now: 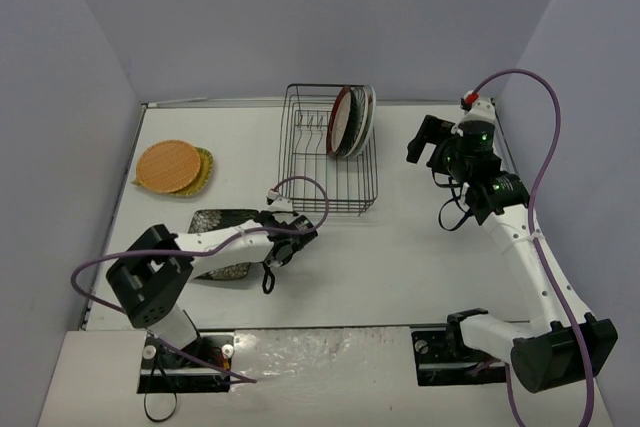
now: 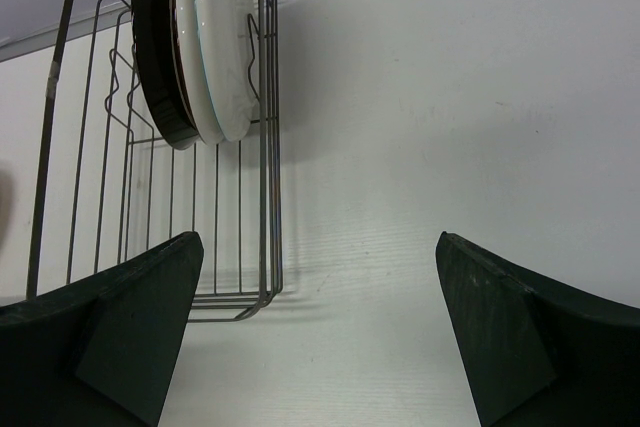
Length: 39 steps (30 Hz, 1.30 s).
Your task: Load the plates into the dish rack
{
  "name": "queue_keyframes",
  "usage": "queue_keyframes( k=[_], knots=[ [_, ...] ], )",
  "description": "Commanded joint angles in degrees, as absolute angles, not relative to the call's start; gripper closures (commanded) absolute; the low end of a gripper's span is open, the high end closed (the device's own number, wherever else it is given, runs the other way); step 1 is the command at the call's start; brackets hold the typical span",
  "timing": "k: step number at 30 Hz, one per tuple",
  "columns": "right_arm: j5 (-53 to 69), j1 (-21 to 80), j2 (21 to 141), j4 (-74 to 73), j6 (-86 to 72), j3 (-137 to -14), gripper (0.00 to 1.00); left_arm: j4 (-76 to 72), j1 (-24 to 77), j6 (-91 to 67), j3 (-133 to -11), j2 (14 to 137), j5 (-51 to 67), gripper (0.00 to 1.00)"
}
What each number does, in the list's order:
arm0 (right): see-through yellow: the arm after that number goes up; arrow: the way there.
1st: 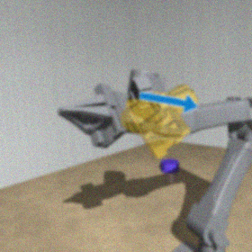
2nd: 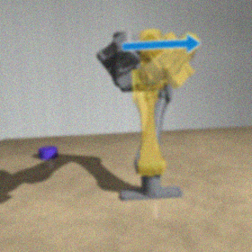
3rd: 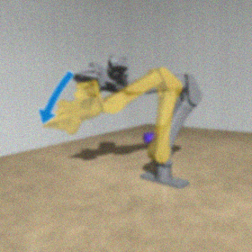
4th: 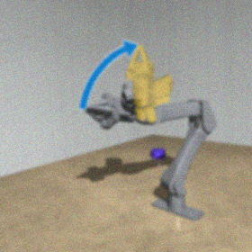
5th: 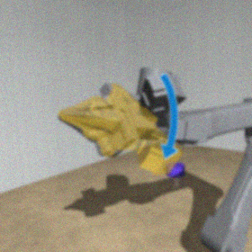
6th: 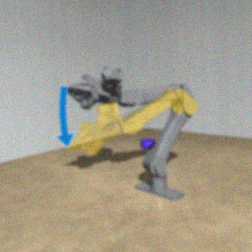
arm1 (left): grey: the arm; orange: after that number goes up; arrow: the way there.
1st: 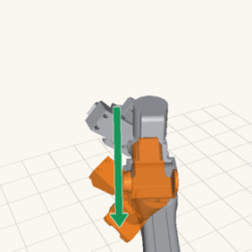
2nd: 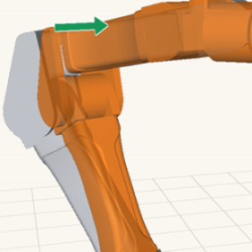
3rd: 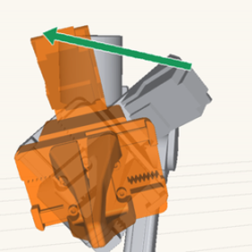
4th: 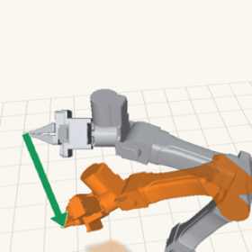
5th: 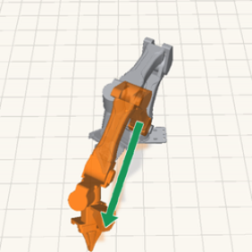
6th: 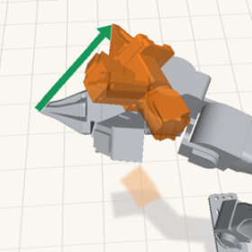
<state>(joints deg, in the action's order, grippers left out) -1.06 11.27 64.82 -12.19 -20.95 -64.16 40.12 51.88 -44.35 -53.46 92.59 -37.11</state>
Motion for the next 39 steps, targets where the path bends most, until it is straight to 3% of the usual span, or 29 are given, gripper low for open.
queue_keyframes(
  k=[1,7,20,25,39],
  knots=[
    [-1.76,10.90,63.90,-8.83,-20.13,-65.34,0.00,49.07,53.44,-47.50,-61.80,83.27,-36.03,1.00],
    [-2.01,10.81,64.00,-8.71,-20.04,-65.84,0.00,55.21,53.50,-46.93,-68.03,73.70,-38.62,1.00],
    [-1.58,10.72,65.96,-8.70,-19.69,-67.62,0.00,58.51,51.35,-40.87,-80.38,65.58,-38.95,1.00],
    [-0.66,10.64,67.20,-8.70,-20.03,-68.10,0.00,51.51,44.73,-31.38,-84.97,64.53,-28.88,1.00],
    [5.26,10.55,65.08,-8.27,-15.77,-70.56,0.00,38.44,35.29,-18.40,-118.83,87.70,-6.28,1.00]
  ],
)
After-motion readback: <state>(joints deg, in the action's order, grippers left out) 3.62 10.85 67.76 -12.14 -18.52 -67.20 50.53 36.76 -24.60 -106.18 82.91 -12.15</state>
